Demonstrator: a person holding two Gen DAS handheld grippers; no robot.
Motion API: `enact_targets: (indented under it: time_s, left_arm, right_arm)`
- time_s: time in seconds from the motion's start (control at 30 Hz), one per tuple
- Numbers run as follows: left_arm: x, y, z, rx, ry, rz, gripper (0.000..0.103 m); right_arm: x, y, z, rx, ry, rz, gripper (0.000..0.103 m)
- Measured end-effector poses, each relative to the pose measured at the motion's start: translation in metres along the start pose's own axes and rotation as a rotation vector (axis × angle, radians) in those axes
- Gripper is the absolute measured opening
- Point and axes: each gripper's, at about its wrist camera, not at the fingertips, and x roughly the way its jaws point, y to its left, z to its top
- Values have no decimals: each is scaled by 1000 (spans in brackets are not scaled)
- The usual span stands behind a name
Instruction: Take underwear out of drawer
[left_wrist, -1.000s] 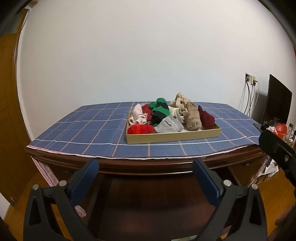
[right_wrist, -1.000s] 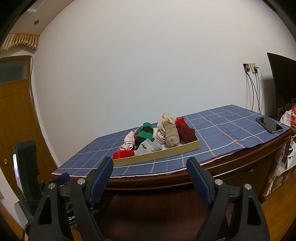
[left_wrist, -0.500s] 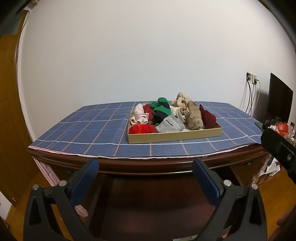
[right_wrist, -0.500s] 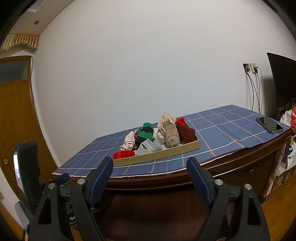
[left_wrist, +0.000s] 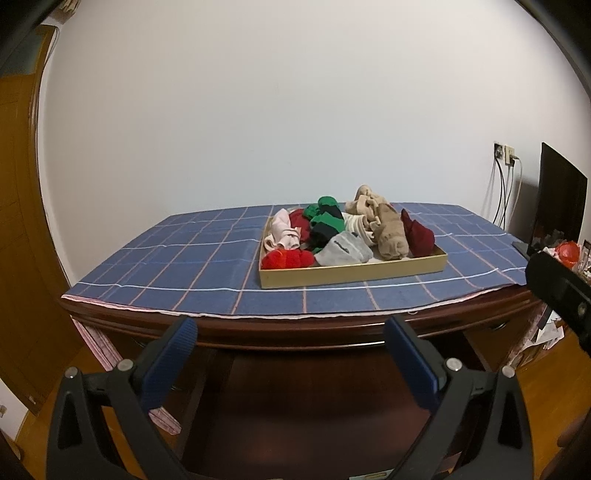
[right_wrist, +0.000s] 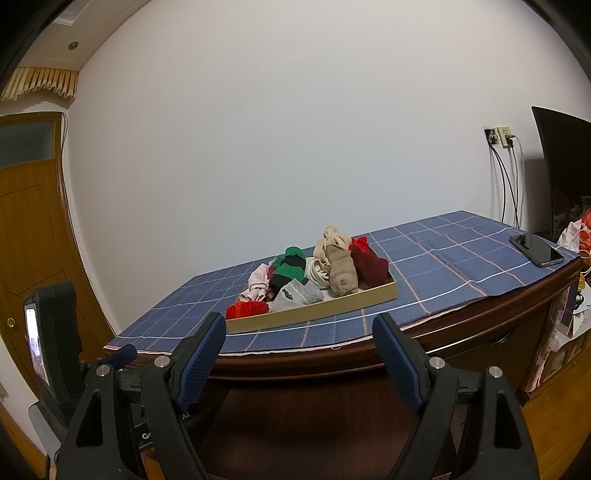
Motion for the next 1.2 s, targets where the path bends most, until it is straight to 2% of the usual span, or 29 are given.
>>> enact_targets:
  time_s: [0.63, 0.97, 1.2]
  left_arm:
    - [-2, 2, 3, -3, -18, 40, 102]
    - [-1, 1, 3, -4, -11, 23, 102]
    - [-1, 4, 3, -31, 0, -24, 102]
  right_arm:
    - [-3, -1, 2, 4, -14, -8, 84]
    - [-4, -2, 3, 6, -17, -9, 84]
    - [-6, -2, 3, 5, -20, -12, 84]
